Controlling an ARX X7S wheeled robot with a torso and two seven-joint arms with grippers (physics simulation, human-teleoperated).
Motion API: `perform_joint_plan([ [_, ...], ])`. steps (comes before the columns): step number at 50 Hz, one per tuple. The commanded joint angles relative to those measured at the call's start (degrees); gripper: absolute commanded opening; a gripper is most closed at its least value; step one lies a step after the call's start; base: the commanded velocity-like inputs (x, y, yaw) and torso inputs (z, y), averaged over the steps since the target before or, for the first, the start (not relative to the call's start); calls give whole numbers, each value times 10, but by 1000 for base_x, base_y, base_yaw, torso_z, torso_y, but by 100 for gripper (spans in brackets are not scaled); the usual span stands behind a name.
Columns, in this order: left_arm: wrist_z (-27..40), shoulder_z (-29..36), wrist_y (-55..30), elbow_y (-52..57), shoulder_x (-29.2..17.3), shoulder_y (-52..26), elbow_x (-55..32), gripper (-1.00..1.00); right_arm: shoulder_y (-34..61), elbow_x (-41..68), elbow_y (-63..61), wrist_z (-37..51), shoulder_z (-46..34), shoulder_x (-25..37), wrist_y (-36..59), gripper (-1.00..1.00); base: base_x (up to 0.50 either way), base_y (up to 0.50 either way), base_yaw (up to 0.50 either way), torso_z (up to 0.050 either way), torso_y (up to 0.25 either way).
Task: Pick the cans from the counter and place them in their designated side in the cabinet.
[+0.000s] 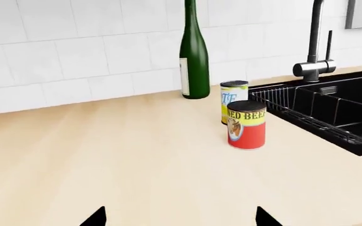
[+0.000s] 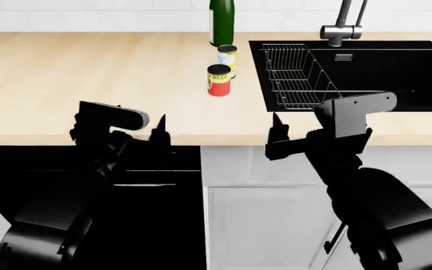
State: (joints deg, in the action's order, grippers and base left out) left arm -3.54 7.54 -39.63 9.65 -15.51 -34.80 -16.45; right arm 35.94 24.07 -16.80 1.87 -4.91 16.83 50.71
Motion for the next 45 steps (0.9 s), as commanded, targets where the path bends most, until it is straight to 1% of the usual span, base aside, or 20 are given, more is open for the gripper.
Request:
perform_joint_plan([
  [1, -12, 3, -71, -47, -8, -112, -13, 100, 128, 32, 48, -23, 2, 21, 94, 100, 0, 0, 0, 0, 0],
  [6, -21, 16, -82, -72, -10, -135, -12, 100, 146, 44, 58, -27, 11, 30, 123, 100, 0, 0, 0, 0, 0],
  [11, -25, 21, -96, -91, -10, -156, -14, 100, 170, 45, 71, -36, -3, 36, 135, 100, 60, 0, 0, 0, 0],
  [17, -26, 23, -106, -98, -13, -174, -15, 100, 187, 43, 76, -39, -18, 37, 141, 100, 477, 0, 0, 0, 0],
  [27, -23, 16, -124, -85, -22, -182, -21, 100, 203, 47, 70, -37, -28, 36, 154, 100, 500, 0, 0, 0, 0],
  [42, -21, 12, -124, -74, -26, -178, -26, 100, 192, 56, 52, -28, -25, 33, 163, 100, 500, 0, 0, 0, 0],
  [45, -20, 10, -125, -72, -27, -176, -28, 100, 185, 57, 51, -26, -21, 31, 158, 100, 0, 0, 0, 0, 5],
])
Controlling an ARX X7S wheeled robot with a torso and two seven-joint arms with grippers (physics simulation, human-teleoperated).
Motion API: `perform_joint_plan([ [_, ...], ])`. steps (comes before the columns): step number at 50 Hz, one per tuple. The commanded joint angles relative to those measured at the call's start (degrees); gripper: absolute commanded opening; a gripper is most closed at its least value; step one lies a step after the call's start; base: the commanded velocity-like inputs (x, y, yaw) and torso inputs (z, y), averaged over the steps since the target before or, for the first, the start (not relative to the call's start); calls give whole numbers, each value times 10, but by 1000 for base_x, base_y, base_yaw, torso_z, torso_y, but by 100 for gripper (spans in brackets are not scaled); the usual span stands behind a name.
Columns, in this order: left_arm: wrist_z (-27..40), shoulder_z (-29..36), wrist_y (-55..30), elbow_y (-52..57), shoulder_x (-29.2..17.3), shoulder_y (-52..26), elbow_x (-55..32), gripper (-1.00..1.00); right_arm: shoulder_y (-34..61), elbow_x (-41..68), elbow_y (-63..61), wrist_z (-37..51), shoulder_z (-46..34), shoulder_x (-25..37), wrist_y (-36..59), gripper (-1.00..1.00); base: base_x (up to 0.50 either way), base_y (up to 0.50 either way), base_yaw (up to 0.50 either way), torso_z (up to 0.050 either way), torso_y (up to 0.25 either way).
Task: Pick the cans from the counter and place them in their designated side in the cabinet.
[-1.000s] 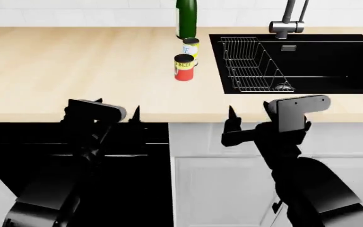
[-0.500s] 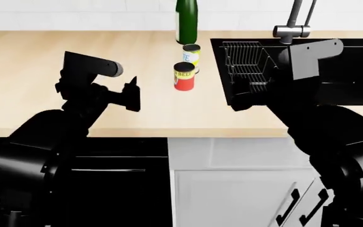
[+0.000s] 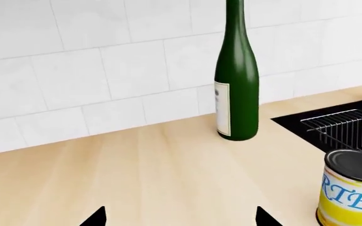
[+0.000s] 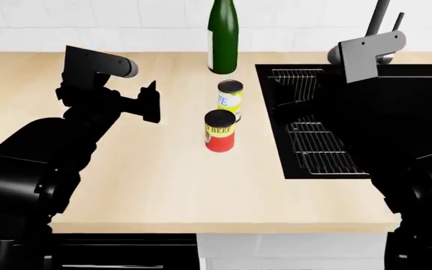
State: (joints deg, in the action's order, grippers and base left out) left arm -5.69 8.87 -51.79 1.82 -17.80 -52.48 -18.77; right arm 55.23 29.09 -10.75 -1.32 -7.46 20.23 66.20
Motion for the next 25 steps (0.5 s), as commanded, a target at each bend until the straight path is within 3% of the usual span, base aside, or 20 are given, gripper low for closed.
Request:
perform_joint_plan([
  [1, 2, -5, -4, 7, -4, 1, -6, 100, -9, 7, -10, 7, 5, -4, 3, 100, 0, 0, 0, 0, 0],
  [9, 5, -13, -8, 10, -6, 6, -11, 100, -17, 42, -29, -13, 8, -12, 28, 100, 0, 0, 0, 0, 0],
  [20, 6, -16, -3, 8, -7, 9, -13, 100, 8, 145, -85, -2, 65, -28, 213, 100, 0, 0, 0, 0, 0],
  [25, 8, -15, -5, 13, -8, 10, -14, 100, 19, 336, -69, 104, 76, -3, 237, 100, 0, 0, 0, 0, 0],
])
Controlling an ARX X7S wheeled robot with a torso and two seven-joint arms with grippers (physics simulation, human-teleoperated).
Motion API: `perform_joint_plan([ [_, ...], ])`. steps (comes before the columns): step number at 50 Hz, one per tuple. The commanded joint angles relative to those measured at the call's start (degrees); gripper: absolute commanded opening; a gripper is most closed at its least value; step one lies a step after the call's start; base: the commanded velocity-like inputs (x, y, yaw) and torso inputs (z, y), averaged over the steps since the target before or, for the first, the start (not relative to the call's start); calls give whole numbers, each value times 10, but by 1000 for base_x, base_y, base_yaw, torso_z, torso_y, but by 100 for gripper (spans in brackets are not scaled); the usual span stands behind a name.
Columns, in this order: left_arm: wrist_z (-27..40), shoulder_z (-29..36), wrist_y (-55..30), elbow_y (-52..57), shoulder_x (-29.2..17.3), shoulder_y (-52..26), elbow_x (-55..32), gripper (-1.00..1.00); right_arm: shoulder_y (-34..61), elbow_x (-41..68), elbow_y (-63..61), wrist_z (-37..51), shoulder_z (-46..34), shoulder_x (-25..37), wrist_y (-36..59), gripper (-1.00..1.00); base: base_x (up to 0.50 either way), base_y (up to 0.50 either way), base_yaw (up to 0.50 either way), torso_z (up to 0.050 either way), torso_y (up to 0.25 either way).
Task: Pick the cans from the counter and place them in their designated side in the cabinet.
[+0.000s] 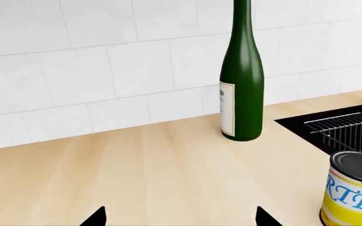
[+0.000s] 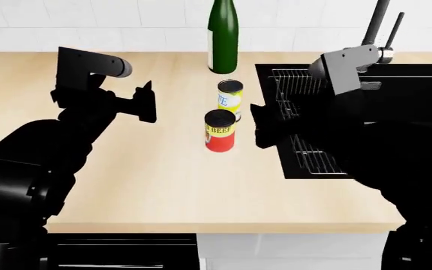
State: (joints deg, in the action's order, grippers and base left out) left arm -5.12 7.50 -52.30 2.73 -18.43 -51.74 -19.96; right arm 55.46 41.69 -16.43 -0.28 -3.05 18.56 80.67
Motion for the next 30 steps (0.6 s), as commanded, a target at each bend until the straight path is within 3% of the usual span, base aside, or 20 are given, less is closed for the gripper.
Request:
perform_joint_plan([
  [1, 3, -2, -1, 6, -2, 3, -3, 100, 17, 243, -10, 114, 27, 21, 91, 100, 0, 0, 0, 0, 0],
  [9, 4, 2, 5, 9, -5, 5, -1, 100, 24, 351, 0, 183, -6, 52, 80, 100, 0, 0, 0, 0, 0],
  [30, 10, -8, 0, 15, -8, 8, -10, 100, 29, 184, 42, 55, -176, 76, -67, 100, 0, 0, 0, 0, 0],
])
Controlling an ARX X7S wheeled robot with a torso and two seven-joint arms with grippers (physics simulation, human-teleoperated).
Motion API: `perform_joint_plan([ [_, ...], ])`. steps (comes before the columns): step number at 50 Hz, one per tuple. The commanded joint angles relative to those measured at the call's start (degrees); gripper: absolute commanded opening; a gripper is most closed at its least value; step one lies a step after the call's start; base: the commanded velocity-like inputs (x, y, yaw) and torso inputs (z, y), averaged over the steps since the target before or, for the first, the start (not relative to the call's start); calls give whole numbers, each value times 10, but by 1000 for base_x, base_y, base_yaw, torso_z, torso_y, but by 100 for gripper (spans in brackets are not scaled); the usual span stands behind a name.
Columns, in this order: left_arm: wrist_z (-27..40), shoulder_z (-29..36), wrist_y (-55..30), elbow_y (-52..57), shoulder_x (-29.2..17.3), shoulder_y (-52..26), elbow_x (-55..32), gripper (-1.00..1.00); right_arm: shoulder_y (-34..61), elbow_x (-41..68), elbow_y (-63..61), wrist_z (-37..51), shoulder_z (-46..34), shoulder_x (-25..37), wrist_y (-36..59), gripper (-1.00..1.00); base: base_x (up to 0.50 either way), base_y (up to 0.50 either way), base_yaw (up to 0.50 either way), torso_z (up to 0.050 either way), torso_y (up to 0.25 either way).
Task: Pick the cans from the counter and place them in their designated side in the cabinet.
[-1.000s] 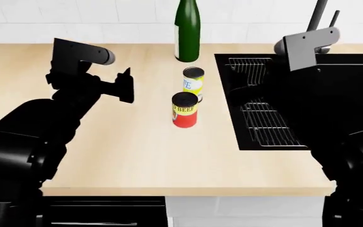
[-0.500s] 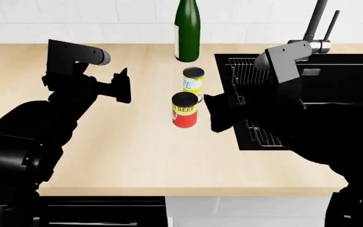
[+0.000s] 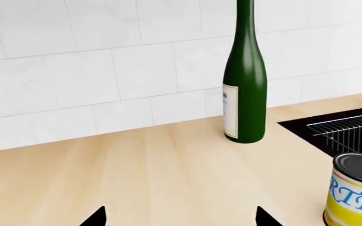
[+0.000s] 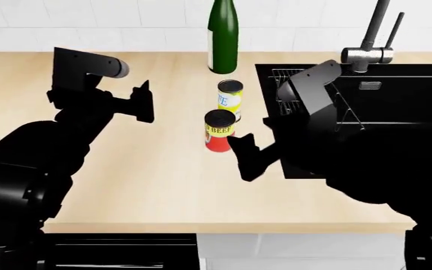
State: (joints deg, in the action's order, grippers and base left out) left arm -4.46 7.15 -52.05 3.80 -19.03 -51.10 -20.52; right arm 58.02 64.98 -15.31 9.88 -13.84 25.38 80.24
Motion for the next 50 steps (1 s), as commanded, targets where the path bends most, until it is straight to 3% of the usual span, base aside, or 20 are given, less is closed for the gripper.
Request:
perform_joint_plan([
  [1, 3, -5, -2, 2, -2, 2, -4, 100, 3, -52, 35, -50, -70, 7, -67, 100, 0, 0, 0, 0, 0],
  [22, 5, -4, 16, -21, 0, 0, -3, 100, 9, -122, 85, -105, -135, -2, -144, 100, 0, 0, 0, 0, 0],
  [50, 7, -8, 27, -37, 0, 3, -7, 100, -1, -149, 136, -134, -147, -31, -216, 100, 0, 0, 0, 0, 0],
])
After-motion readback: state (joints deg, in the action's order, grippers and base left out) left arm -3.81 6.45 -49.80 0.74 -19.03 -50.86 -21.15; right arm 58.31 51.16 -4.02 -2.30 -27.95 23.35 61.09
